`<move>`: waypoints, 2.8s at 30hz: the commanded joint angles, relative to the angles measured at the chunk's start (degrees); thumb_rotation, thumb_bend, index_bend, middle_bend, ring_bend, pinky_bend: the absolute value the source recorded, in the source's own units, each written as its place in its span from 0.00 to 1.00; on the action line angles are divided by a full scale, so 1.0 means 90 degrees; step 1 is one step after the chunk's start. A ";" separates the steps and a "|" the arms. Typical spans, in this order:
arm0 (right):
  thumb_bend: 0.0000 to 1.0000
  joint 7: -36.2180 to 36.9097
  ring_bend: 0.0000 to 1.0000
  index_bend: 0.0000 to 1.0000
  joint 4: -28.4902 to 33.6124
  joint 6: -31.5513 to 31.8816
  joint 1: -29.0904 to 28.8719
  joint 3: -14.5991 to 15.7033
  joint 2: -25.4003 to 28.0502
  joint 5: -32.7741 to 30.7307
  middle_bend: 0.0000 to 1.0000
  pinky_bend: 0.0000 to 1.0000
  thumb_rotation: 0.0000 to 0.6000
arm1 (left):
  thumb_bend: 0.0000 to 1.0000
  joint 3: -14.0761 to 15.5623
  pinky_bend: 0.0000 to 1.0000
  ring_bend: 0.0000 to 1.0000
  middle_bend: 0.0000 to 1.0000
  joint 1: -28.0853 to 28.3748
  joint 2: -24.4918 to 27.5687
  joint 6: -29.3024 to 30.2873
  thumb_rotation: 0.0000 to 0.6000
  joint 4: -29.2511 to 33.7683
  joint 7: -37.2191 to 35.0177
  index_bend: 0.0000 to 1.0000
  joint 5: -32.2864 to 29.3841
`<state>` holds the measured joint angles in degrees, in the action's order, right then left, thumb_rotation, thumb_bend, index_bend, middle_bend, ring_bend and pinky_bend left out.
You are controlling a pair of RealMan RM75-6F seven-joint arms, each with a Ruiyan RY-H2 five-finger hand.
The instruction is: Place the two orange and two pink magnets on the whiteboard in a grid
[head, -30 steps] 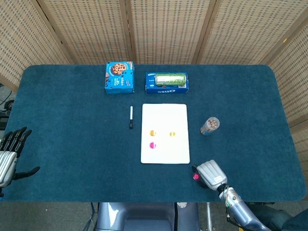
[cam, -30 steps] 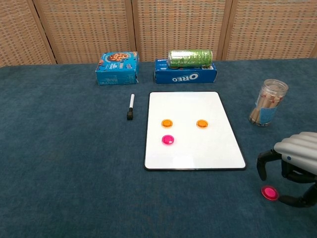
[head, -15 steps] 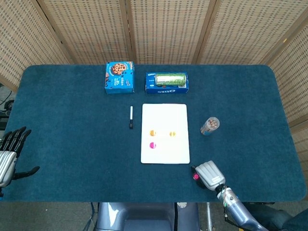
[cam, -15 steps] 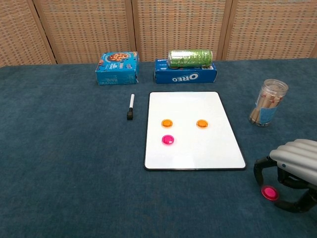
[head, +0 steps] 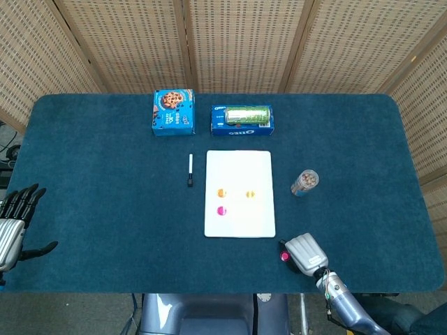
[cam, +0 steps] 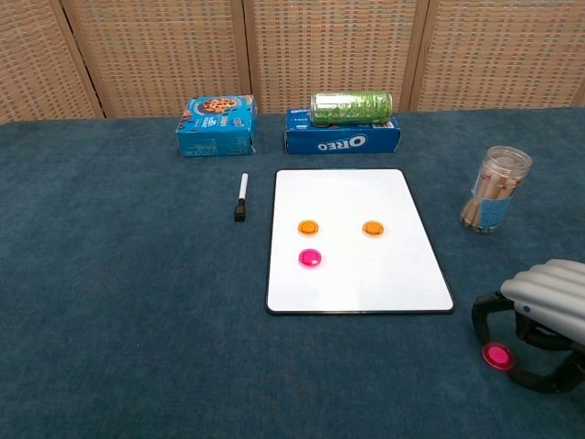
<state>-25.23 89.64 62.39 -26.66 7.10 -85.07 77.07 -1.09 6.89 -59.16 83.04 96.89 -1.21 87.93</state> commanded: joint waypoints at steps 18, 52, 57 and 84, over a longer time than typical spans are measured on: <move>0.36 0.0373 0.94 0.53 -0.0054 -0.0204 0.0133 -0.0163 -0.0031 0.0051 0.97 1.00 1.00 | 0.00 -0.0001 0.00 0.00 0.00 0.0000 -0.0007 0.0008 1.00 0.0007 0.0022 0.00 -0.0004; 0.39 -0.1827 0.94 0.53 -0.0002 -0.0822 -0.1775 -0.2223 -0.1097 -0.3137 0.97 1.00 1.00 | 0.00 -0.0055 0.00 0.00 0.00 0.0038 0.0038 -0.0080 1.00 0.0013 -0.0067 0.00 -0.0147; 0.39 -0.2130 0.94 0.53 -0.0196 -0.0684 -0.2004 -0.2231 -0.1295 -0.3640 0.97 1.00 1.00 | 0.00 -0.0068 0.00 0.00 0.00 0.0041 0.0062 -0.0095 1.00 0.0007 -0.0133 0.00 -0.0180; 0.36 -0.2358 0.94 0.48 -0.0512 -0.0334 -0.2372 -0.1999 -0.1498 -0.4348 0.97 1.00 1.00 | 0.00 -0.0070 0.00 0.00 0.00 0.0036 0.0091 -0.0087 1.00 0.0005 -0.0198 0.00 -0.0177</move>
<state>-46.46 85.01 59.37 -47.99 -10.90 -98.57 37.94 -1.72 7.22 -58.33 82.25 96.93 -2.99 86.33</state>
